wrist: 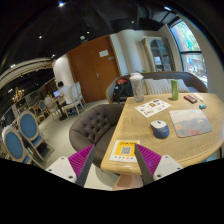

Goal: Arrange mouse

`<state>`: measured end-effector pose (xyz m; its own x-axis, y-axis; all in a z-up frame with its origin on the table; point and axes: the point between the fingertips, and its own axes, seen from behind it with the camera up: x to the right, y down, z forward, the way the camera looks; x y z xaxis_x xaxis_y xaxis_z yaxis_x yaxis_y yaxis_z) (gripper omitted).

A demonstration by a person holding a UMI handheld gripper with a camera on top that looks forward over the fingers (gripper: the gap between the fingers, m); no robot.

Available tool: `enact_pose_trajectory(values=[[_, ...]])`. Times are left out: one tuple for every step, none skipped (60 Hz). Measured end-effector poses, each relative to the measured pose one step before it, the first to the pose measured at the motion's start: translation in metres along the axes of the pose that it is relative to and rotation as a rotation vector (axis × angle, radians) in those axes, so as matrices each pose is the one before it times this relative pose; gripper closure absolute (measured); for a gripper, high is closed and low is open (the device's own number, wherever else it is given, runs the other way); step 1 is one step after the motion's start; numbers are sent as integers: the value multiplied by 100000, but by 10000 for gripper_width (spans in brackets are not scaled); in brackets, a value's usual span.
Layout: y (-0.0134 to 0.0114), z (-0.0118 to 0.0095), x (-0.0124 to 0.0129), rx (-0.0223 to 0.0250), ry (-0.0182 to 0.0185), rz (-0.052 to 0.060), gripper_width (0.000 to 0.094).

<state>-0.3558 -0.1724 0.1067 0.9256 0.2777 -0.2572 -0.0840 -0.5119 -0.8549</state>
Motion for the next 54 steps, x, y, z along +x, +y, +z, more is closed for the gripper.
enact_pose_trajectory(values=[[152,-43,56,-526,123,92,117],[139,-28,46,-411,104,238,118],[155,-5,41,-331,84,331,117],[155,40,23,-242,38,331,116],[139,74,44,-220,-2,275,117],[164,105,61,-224,39,181,118],[146,87,66,-224,33,86,118],[-194,-431,35,-483,31,151,117],[294,243,-33,-164,77,-123,118],[88,118,256,-279,76,174,119],[290,311,85,-40,70,-266,117],[41,79,297,-244,36,-16,118],[172,199,269,-161,173,-317,118],[213,289,230,35,222,-540,115],[74,199,364,-21,334,-463,119],[79,161,391,-16,485,-511,121],[23,208,448,-14,605,-587,125],[55,189,429,-66,631,-728,131],[-8,224,511,0,827,-887,135],[-118,162,687,-110,900,-921,134],[56,283,493,189,1066,-1294,133],[-173,201,779,26,1177,-862,134],[-85,275,738,208,1383,-954,134],[-115,361,778,237,1448,-965,135],[-106,360,723,184,1381,-1209,135],[-94,352,713,195,1286,-1440,134],[-14,476,576,406,1229,-1783,133],[-189,334,770,161,1179,-1475,135],[47,501,561,230,1350,-1645,136],[-93,380,827,-189,1456,-1157,136],[55,394,669,-272,1473,-1092,136],[60,499,646,-393,1346,-852,137],[120,475,579,-539,1177,-601,136],[96,493,509,-571,956,-259,137],[131,467,426,-556,699,-58,138],[140,502,416,-574,470,164,137],[95,464,364,-633,266,208,138],[113,469,259,-614,-3,223,137],[58,409,236,-566,-99,227,138],[43,388,239,-477,-79,139,140],[10,395,259,-321,7,55,139],[-18,387,288,-282,195,-126,140],[-39,318,327,-244,423,-255,141],[-10,332,320,-300,494,-423,141],[-1,333,281,-356,387,-547,140],[7,338,274,-377,406,-600,140],[-22,348,293,-342,481,-463,140],[-2,383,290,-356,519,-348,141],[35,403,237,-472,439,-386,141],[55,369,158,-563,201,-464,140],[113,340,109,-754,-11,-507,140],[159,363,105,-875,-110,-738,140],[-155,220,-50,179,-752,-569,140],[-497,234,-59,1504,-718,395,147]])
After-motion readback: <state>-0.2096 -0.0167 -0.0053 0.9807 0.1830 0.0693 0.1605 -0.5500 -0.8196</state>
